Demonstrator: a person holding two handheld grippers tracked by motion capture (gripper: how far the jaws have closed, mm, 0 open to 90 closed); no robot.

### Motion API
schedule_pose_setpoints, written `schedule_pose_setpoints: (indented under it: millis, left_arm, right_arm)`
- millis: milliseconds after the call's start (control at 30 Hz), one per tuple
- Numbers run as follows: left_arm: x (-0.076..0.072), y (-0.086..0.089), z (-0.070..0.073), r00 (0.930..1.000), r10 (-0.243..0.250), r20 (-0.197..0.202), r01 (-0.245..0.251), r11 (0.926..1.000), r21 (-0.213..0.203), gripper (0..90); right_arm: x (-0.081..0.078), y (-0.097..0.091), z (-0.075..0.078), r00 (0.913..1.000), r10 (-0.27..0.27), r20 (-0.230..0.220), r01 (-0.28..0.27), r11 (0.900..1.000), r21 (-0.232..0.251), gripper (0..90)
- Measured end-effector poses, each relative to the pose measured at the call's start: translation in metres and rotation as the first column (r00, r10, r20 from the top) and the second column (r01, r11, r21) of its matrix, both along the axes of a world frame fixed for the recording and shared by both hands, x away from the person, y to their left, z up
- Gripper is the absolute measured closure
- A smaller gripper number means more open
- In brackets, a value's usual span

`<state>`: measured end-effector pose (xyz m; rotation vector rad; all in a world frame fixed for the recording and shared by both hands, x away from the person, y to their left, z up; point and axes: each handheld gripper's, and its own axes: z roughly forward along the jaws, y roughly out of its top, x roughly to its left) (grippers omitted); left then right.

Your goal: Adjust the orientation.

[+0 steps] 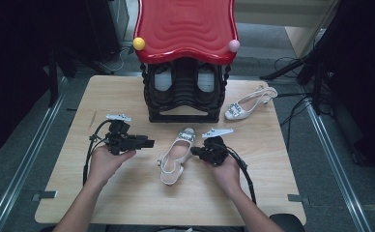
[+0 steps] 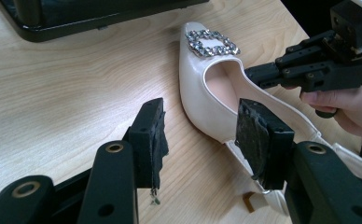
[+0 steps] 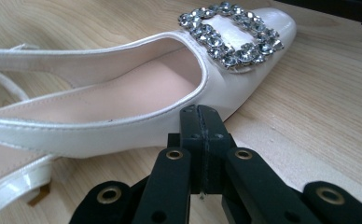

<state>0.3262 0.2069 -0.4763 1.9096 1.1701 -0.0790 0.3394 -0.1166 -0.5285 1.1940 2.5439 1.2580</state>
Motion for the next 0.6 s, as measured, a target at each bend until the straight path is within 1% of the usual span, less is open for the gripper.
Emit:
schedule_pose_setpoints:
  millis: [67,133,233,267,333,467,533,567,600]
  left_arm:
    - [-0.002,0.001,0.000,1.0000,0.009,0.000,-0.009,1.0000,-0.001,52.2]
    - [-0.004,0.003,0.001,0.9999,0.008,-0.006,-0.008,0.9997,-0.022,52.3]
    - [-0.006,0.004,0.001,0.9999,0.012,-0.001,-0.012,0.9997,-0.020,52.3]
    - [-0.007,0.005,0.001,0.9998,0.016,-0.009,-0.016,0.9996,-0.021,52.3]
    - [-0.007,0.006,0.000,0.9997,0.025,-0.008,-0.025,0.9996,-0.015,52.2]
    - [-0.009,0.007,-0.001,0.9996,0.028,-0.008,-0.028,0.9996,-0.008,52.2]
    - [-0.010,0.009,-0.001,0.9994,0.033,-0.008,-0.033,0.9994,-0.009,52.1]
    - [-0.010,0.010,-0.001,0.9994,0.035,-0.003,-0.035,0.9994,-0.008,52.0]
    - [-0.010,0.011,-0.001,0.9992,0.039,-0.007,-0.039,0.9992,-0.009,52.0]
  right_arm:
    - [0.002,0.001,0.000,1.0000,0.002,-0.003,-0.002,1.0000,-0.002,90.0]
    - [0.004,0.002,0.000,1.0000,0.001,-0.005,-0.001,1.0000,0.003,90.0]
    - [0.007,0.002,0.000,0.9999,0.005,-0.009,-0.005,1.0000,0.003,90.0]
    - [0.009,0.004,0.000,1.0000,0.004,-0.004,-0.004,1.0000,-0.003,90.0]
    - [0.011,0.005,0.001,1.0000,0.005,-0.007,-0.005,1.0000,-0.003,90.0]
    - [0.016,0.005,0.002,0.9998,0.020,-0.006,-0.021,0.9997,-0.013,90.0]
    - [0.018,0.004,0.003,0.9996,0.024,-0.016,-0.025,0.9995,-0.020,90.0]
    - [0.019,0.003,0.004,0.9995,0.029,-0.009,-0.029,0.9992,-0.029,90.0]
    - [0.019,0.003,0.005,0.9995,0.031,-0.005,-0.031,0.9991,-0.030,90.0]
